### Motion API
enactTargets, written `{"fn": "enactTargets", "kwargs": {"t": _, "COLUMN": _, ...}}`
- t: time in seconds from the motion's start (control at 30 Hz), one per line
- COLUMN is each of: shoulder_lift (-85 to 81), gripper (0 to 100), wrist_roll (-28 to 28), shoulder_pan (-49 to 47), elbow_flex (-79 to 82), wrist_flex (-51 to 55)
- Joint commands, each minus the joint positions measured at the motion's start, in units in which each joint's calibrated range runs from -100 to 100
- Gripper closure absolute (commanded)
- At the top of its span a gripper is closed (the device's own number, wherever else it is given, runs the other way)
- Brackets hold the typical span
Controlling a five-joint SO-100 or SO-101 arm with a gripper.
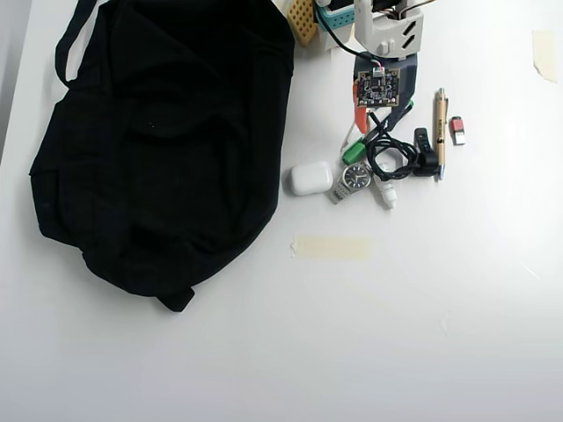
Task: Put the usbc cable into the black bag
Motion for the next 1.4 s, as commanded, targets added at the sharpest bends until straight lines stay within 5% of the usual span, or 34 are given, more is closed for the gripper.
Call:
{"fn": "enactTargets", "kwargs": {"t": 0.0, "shoulder_lift": 0.1, "gripper": 79, "wrist_roll": 0.0, "shoulder_pan": -0.3, "elbow_flex": -2.4, "wrist_flex": -0.9}}
{"fn": "enactTargets", "kwargs": {"t": 1.13, "shoulder_lift": 6.4, "gripper": 78, "wrist_roll": 0.4, "shoulder_pan": -0.5, "elbow_flex": -2.4, "wrist_flex": -7.2}}
{"fn": "enactTargets", "kwargs": {"t": 1.37, "shoulder_lift": 6.4, "gripper": 64, "wrist_roll": 0.2, "shoulder_pan": -0.5, "elbow_flex": 0.4, "wrist_flex": -7.6}}
